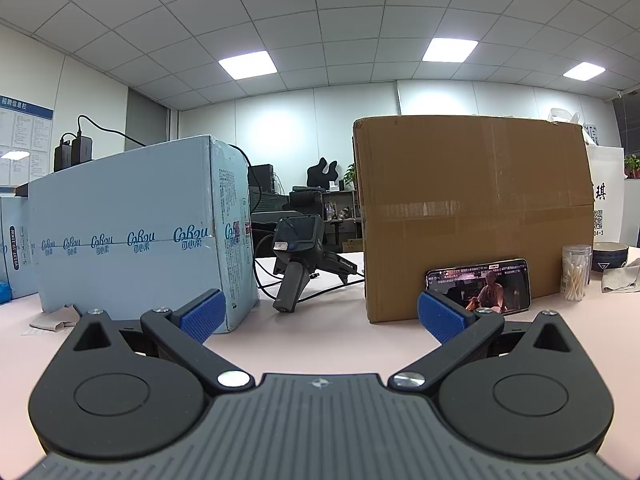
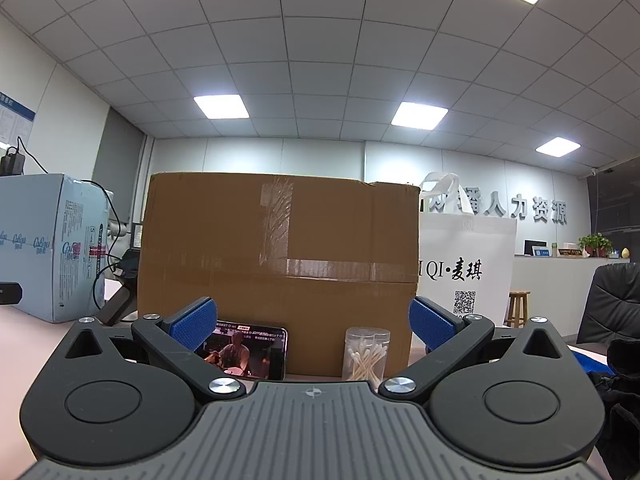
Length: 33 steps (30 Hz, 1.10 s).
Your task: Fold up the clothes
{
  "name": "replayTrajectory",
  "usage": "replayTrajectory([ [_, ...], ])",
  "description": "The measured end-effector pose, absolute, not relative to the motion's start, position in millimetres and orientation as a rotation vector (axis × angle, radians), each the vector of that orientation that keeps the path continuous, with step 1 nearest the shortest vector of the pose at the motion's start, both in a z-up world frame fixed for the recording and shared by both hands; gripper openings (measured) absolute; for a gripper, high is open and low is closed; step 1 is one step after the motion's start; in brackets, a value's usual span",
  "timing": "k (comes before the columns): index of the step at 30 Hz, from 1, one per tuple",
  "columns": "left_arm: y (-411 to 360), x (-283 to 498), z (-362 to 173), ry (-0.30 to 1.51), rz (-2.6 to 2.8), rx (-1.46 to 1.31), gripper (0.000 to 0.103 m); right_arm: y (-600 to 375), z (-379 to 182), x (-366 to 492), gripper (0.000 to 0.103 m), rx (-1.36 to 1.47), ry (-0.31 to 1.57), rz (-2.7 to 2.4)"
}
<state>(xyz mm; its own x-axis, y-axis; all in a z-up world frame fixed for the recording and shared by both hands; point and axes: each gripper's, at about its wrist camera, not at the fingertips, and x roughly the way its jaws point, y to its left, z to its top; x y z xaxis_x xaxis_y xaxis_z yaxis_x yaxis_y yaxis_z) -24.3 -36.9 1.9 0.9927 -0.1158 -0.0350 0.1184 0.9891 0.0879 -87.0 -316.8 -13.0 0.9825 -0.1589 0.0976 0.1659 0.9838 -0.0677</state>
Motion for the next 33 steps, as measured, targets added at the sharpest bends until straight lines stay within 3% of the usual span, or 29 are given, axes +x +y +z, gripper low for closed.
replayTrajectory([
  [33, -35, -19, 2, 0.036, -0.119, 0.091, 0.103, -316, -13, -78, 0.103, -0.083, -0.087, -0.163],
])
